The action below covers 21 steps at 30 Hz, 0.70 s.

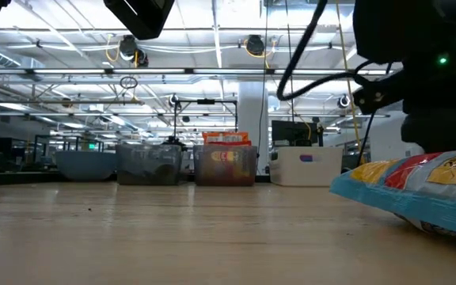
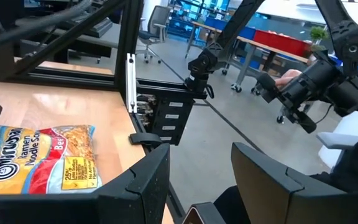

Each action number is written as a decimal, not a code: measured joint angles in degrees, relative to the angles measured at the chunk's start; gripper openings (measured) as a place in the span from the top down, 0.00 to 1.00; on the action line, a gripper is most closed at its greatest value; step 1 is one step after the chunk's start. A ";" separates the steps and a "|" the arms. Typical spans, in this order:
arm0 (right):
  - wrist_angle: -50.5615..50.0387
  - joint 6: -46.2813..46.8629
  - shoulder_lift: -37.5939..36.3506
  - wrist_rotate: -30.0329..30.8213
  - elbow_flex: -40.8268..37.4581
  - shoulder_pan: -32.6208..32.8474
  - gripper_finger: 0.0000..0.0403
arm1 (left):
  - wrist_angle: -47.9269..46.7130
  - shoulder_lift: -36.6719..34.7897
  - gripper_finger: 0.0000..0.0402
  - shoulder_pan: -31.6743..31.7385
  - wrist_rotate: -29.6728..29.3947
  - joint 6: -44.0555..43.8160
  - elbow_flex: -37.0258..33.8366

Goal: Pick & Place Food Item
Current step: Put the orange seasoning pack into the white bin

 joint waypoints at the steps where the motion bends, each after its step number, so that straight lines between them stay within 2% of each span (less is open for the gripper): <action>1: -0.76 0.03 0.29 -0.19 0.05 0.05 0.49 | -0.12 0.00 0.55 0.00 0.00 0.00 0.00; 21: -3.39 0.13 6.18 -4.52 0.13 0.05 0.57 | -2.78 -0.04 0.55 1.09 3.06 -0.48 -0.04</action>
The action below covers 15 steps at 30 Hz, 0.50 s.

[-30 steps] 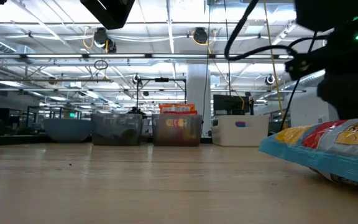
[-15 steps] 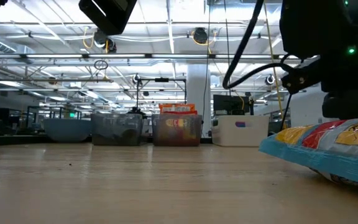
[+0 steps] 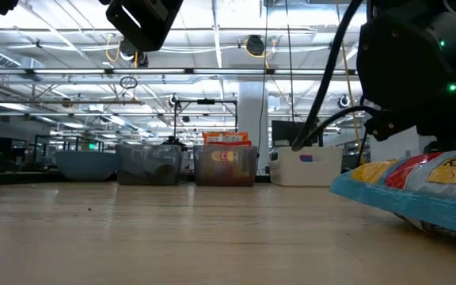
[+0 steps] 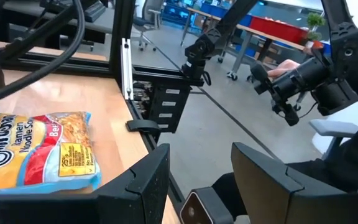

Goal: Pick & Place Food Item
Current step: Put the orange seasoning pack into the white bin

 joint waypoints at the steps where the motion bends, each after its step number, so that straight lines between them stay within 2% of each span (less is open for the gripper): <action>1: 0.03 0.00 0.06 -0.08 0.00 0.00 0.58 | 0.00 -0.01 0.55 0.00 0.00 -0.12 0.00; 8: -0.63 0.00 0.16 -1.51 -0.07 0.00 0.66 | -0.21 -0.01 0.55 0.00 0.00 -0.72 0.00; 15: -0.62 0.37 0.16 -1.60 -0.07 0.00 0.81 | -0.22 -0.01 0.55 0.00 0.00 -1.36 0.00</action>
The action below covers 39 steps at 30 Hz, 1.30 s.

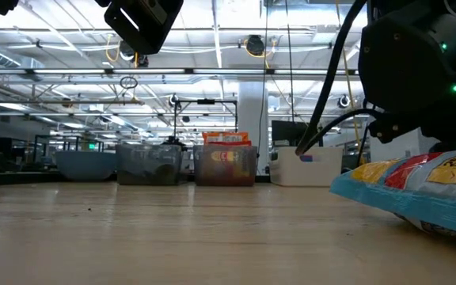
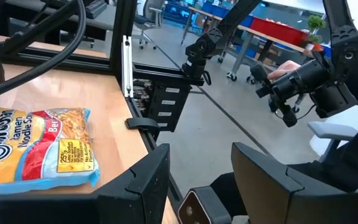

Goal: Pick & Place Food Item
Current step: Put the orange seasoning pack into the white bin

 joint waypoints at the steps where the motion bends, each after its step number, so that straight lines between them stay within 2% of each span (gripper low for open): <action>1: 0.01 -0.03 0.00 0.00 0.00 0.00 0.84 | 0.00 0.00 0.55 0.02 0.00 0.00 0.00; 5: 0.01 -0.70 0.00 -0.27 -0.02 0.00 0.96 | 0.00 0.00 0.55 0.02 0.00 0.00 0.00; 7: 0.01 -1.79 0.00 -0.73 -0.02 0.00 0.99 | 0.00 0.00 0.55 0.02 0.00 0.00 0.00; 18: -0.35 -6.51 -0.75 -1.23 0.58 -0.17 1.00 | 0.00 0.00 0.55 0.02 0.00 0.02 0.00; 29: -4.66 -8.96 -1.83 5.12 8.30 -1.04 1.00 | -0.04 0.00 0.55 0.02 -0.02 0.04 0.00; 36: -14.24 -9.67 -1.70 2.90 8.22 -0.75 0.99 | -0.04 0.00 0.55 -0.02 0.94 -0.20 0.00; 39: -13.61 -11.77 -3.56 1.56 8.22 0.45 0.94 | -0.04 0.00 0.55 -0.02 0.94 -0.22 0.00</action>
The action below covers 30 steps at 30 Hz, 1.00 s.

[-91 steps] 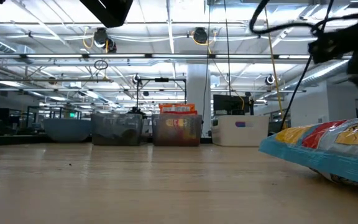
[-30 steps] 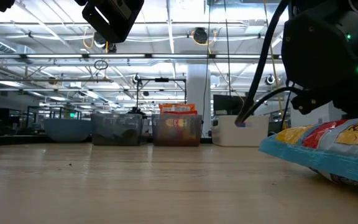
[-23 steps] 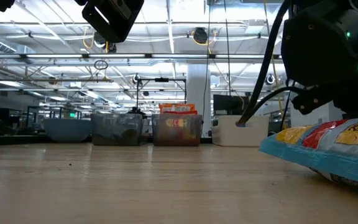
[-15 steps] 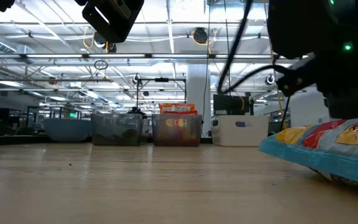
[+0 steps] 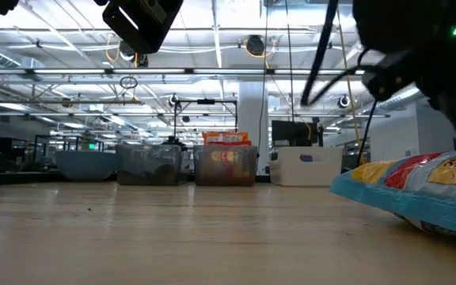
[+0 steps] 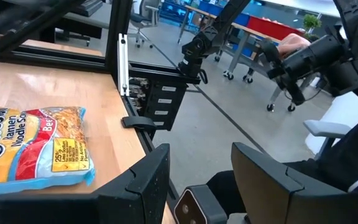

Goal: Pick & Place Food Item
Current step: Put the orange seasoning pack into the white bin

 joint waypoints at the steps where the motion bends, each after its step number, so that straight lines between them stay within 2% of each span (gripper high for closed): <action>1: 1.24 -0.15 -0.86 0.03 0.04 0.41 0.90 | 0.00 0.00 0.55 0.00 0.01 0.00 0.00; 8: 2.24 7.74 -4.26 0.13 0.06 1.17 0.58 | 0.00 0.00 0.55 -0.01 0.02 0.20 0.00; 12: 3.55 10.25 -3.62 0.03 0.00 1.19 0.47 | 0.02 0.00 0.55 0.00 0.02 0.22 0.00; 16: 4.48 10.07 -1.97 0.11 -0.17 1.17 0.46 | 0.02 0.00 0.55 -0.01 0.02 0.21 0.00; 30: 3.70 8.30 4.56 0.02 -0.15 1.19 0.62 | 0.03 0.00 0.55 -0.01 0.04 -0.02 0.00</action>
